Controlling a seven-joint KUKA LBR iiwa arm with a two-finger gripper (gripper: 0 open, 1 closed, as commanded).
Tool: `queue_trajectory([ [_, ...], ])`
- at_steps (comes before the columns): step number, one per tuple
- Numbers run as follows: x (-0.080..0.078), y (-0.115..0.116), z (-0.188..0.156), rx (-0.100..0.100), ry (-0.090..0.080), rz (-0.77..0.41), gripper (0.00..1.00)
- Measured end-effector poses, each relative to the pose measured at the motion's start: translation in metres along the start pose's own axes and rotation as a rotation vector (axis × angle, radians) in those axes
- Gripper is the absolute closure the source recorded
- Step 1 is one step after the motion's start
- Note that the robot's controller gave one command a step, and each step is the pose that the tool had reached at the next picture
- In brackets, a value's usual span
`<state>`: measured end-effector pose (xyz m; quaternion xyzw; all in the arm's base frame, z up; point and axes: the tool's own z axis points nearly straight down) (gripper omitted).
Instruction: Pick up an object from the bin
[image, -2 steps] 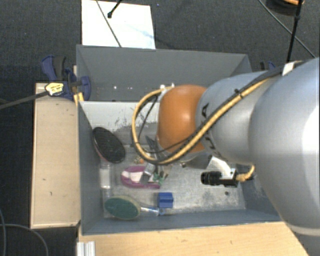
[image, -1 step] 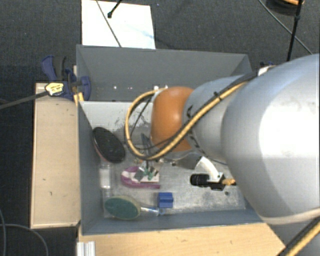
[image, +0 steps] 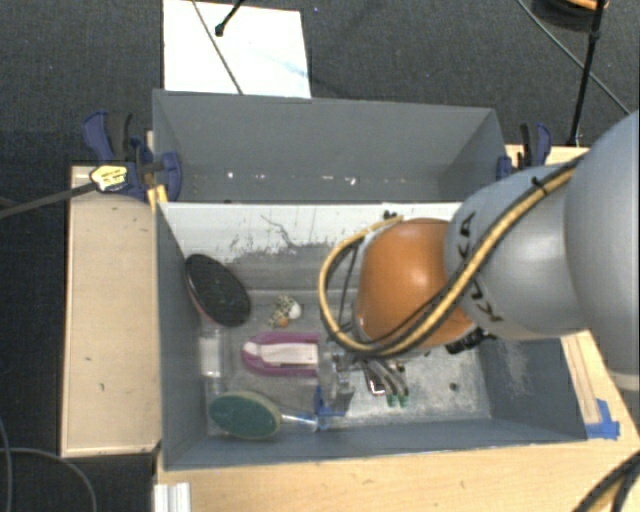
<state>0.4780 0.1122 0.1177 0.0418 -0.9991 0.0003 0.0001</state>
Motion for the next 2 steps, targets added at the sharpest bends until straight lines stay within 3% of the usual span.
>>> queue_trajectory([
  [1,0.000,0.001,0.000,-0.001,-0.001,0.003,0.00],
  [2,-0.001,-0.010,0.047,-0.005,-0.019,0.037,0.00],
])
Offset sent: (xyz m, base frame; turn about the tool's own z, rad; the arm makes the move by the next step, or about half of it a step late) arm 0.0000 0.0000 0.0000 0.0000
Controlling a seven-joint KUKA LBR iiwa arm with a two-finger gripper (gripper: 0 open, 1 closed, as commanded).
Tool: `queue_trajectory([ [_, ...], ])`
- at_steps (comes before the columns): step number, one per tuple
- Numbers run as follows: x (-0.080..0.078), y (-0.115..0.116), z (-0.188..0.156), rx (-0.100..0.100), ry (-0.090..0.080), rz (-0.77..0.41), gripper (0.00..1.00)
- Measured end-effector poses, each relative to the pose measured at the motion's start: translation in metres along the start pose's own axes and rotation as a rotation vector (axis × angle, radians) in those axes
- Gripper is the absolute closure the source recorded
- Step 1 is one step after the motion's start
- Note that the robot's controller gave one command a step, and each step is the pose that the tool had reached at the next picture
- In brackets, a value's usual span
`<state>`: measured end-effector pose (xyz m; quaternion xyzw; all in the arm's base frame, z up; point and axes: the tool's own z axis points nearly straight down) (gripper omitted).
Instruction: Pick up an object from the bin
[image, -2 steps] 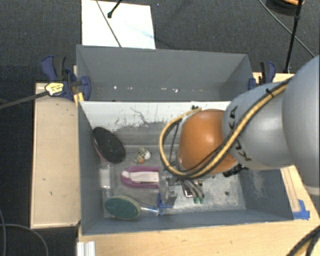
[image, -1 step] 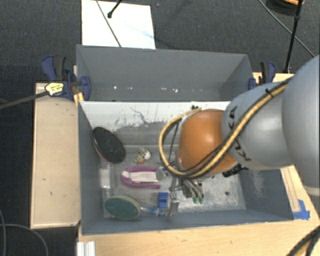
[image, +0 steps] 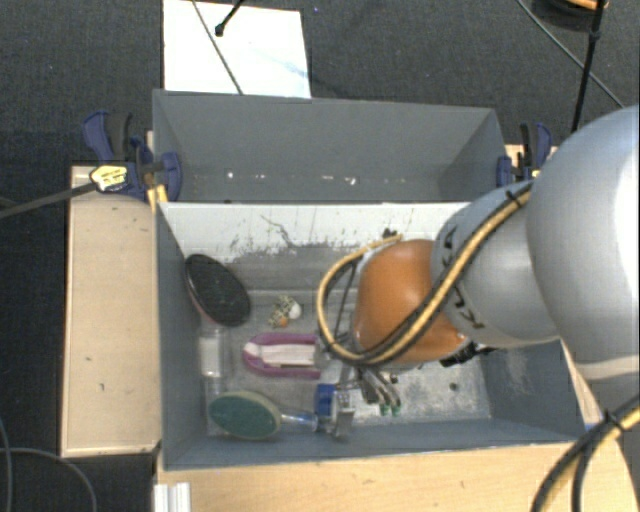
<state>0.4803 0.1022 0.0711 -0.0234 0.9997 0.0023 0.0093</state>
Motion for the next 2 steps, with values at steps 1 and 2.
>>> queue_trajectory([
  [1,0.001,-0.001,-0.003,0.002,0.006,0.003,1.00],
  [2,-0.010,0.011,-0.163,0.002,0.008,-0.007,1.00],
])
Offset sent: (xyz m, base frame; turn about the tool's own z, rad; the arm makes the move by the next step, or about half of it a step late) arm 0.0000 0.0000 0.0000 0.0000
